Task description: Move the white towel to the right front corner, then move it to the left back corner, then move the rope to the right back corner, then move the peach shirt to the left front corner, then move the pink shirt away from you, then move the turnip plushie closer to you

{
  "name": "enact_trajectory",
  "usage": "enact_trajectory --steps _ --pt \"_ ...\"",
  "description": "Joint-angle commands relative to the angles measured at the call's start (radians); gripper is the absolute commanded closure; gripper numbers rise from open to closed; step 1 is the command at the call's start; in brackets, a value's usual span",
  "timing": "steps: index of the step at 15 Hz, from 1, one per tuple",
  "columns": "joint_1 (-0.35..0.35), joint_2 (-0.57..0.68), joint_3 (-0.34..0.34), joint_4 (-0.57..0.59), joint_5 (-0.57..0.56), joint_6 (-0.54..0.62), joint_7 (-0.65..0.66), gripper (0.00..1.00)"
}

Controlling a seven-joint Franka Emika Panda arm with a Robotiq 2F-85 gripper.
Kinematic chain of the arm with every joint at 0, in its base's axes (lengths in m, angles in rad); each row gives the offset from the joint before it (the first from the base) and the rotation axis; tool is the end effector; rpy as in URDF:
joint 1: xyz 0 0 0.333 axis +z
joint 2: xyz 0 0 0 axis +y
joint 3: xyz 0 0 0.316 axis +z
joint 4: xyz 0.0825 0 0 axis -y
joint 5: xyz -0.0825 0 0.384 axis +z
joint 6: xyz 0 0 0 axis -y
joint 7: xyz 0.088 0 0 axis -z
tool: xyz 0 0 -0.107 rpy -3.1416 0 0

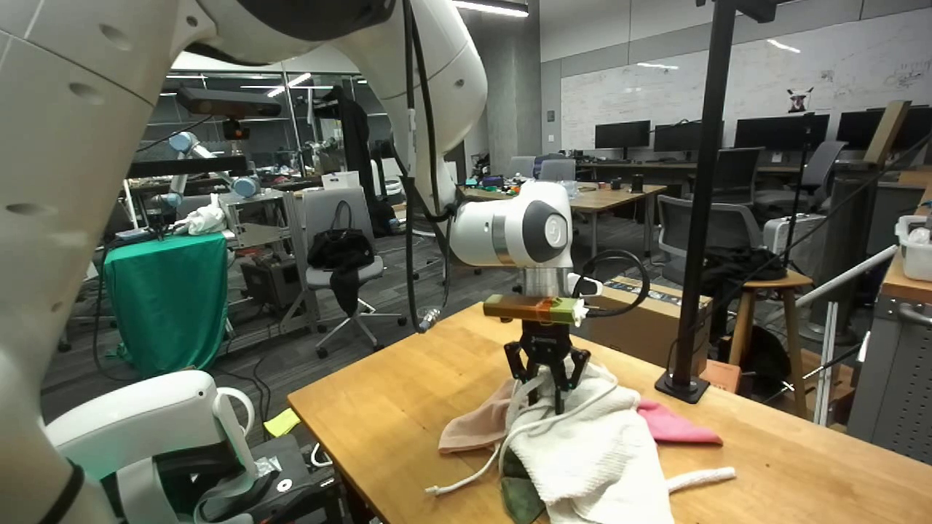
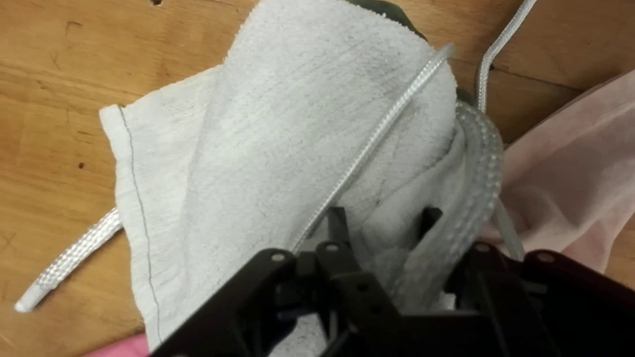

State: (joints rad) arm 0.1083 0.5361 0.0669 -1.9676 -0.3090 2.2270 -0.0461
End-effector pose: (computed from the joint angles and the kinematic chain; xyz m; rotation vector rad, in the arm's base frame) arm 0.5767 0.0923 0.1774 2.8486 0.6363 -0.3792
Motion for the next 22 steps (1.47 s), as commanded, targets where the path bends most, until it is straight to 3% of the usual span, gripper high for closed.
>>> enact_trajectory --steps 1,5,10,22 --pt "0.038 -0.015 -0.025 0.022 -0.028 -0.055 0.018 0.87" --pt "0.075 -0.06 -0.029 0.031 -0.072 -0.206 0.038 0.96" --pt "0.112 -0.135 -0.021 0.026 -0.161 -0.386 0.086 0.91" --pt "0.08 -0.353 -0.038 0.054 -0.356 -0.452 0.368 0.92"
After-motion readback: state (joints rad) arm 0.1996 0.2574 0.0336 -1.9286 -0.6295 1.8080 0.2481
